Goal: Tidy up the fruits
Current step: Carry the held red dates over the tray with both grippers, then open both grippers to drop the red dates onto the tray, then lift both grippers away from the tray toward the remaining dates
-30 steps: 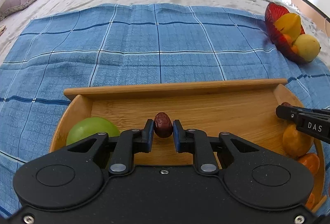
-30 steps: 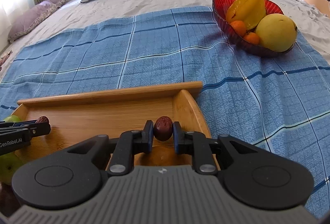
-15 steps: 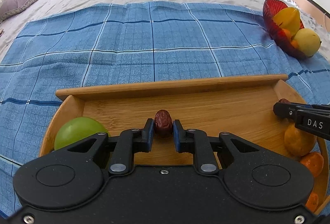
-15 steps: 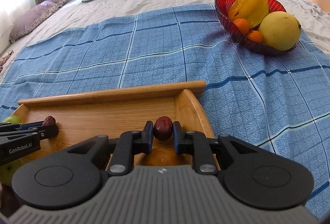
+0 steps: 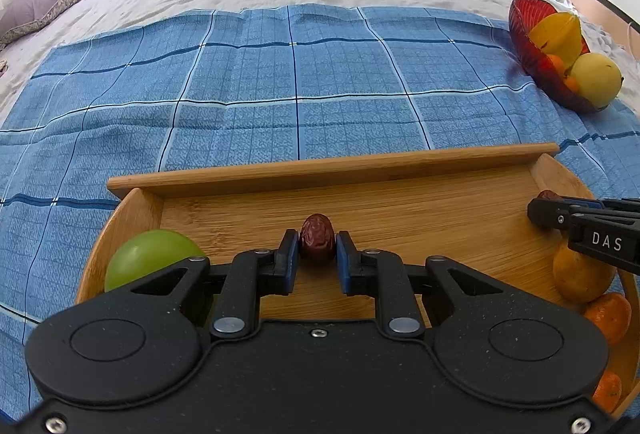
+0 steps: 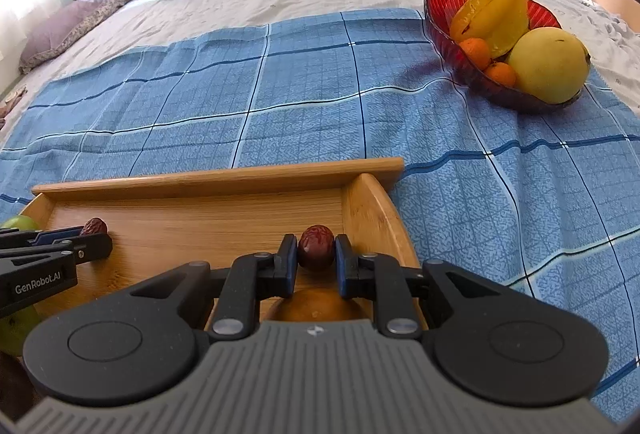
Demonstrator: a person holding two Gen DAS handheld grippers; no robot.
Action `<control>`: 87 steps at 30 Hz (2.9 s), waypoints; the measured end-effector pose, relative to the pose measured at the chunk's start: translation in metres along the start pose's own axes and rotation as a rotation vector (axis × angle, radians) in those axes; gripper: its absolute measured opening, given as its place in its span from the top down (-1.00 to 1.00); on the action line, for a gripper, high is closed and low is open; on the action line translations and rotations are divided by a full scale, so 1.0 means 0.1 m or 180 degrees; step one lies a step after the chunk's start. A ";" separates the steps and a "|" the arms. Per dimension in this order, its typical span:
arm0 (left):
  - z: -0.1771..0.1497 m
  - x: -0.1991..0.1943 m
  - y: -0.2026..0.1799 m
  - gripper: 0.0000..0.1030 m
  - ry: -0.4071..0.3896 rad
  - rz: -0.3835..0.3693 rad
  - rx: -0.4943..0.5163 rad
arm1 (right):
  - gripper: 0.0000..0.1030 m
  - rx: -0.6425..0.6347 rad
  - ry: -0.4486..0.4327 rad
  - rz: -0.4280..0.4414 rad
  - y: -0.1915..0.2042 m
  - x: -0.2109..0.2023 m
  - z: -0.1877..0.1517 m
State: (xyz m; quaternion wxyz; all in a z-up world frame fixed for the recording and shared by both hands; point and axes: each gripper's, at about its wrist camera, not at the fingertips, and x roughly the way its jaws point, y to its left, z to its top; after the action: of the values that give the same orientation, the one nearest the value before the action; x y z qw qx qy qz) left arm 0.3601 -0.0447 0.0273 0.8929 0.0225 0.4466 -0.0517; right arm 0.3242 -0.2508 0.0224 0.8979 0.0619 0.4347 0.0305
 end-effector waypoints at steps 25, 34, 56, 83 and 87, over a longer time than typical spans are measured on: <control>-0.18 -0.43 -0.21 -0.58 -0.0315 -0.0013 0.0271 | -0.37 -0.0002 -0.0371 0.0064 0.04 -0.38 -0.16; -0.55 -0.94 -0.20 -0.85 -0.0615 -0.0117 0.0274 | -0.64 -0.0131 -0.0664 0.0152 0.03 -0.80 -0.41; -1.62 -1.58 -0.08 -0.95 -0.1029 -0.0168 0.0270 | -0.87 -0.0491 -0.1295 0.0064 0.25 -1.42 -1.32; -2.30 -1.63 0.04 -0.96 -0.1049 -0.0156 0.0330 | -1.00 -0.0652 -0.1657 -0.0002 0.36 -1.57 -2.19; -2.35 -1.61 0.03 -0.96 -0.1040 -0.0161 0.0317 | -1.00 -0.0702 -0.1687 -0.0007 0.35 -1.60 -2.27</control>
State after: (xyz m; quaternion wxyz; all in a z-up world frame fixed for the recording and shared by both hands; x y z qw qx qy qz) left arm 0.0780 -0.0101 0.0154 0.9499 0.0468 0.2928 -0.0992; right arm 0.0471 -0.2146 0.0121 0.9816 -0.0308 0.1789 0.0594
